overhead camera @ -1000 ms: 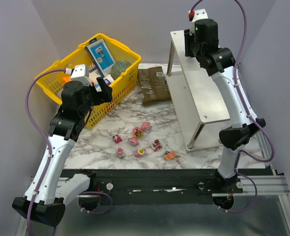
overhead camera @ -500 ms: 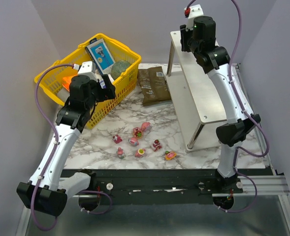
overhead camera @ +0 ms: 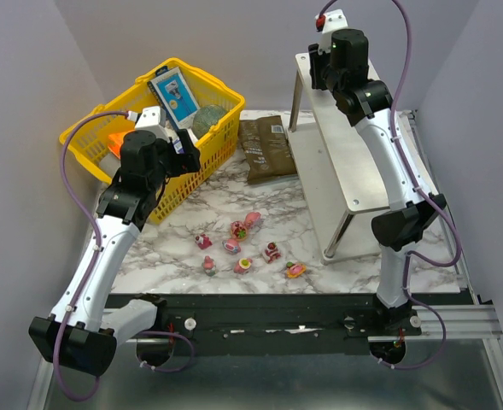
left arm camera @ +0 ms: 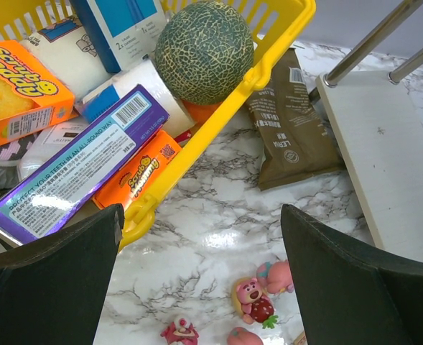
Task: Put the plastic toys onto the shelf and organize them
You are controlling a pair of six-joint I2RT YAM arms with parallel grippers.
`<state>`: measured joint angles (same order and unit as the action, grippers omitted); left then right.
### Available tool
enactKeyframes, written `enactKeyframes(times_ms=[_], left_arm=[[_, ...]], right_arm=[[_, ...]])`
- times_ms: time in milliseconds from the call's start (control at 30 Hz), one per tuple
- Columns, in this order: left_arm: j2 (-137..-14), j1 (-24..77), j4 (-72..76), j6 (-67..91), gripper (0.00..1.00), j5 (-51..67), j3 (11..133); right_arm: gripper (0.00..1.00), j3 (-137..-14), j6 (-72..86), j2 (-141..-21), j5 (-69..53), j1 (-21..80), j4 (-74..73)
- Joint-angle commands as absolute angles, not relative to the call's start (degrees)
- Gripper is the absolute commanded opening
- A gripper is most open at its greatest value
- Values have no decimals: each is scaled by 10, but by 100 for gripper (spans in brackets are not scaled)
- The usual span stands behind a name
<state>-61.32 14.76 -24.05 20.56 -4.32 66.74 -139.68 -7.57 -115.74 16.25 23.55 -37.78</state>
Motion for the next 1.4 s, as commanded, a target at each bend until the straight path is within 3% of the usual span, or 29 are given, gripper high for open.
enactKeyframes(times_ms=[0,267,500,700,900,1167,1367], left_arm=[[-617,150,-238,197,99,-44,679],[-617,151,-248,194,99,-47,679],[-612,150,-252,198,99,-44,676],[-606,151,-258,197,99,-42,676],[-596,150,-262,195,99,-42,678],[-568,150,-265,184,99,-42,679],[-542,150,-301,188,99,-19,681]], right_arm=[[39,-1415,-85,-1169,174,233,-367],[56,-1416,-83,-1165,179,233,-367],[81,-1415,-77,-1157,177,233,-365],[91,-1412,-67,-1136,149,233,-359],[100,-1394,-55,-1107,148,233,-359],[100,-1318,-6,-1021,178,233,-361],[100,-1282,84,-938,85,232,-445]])
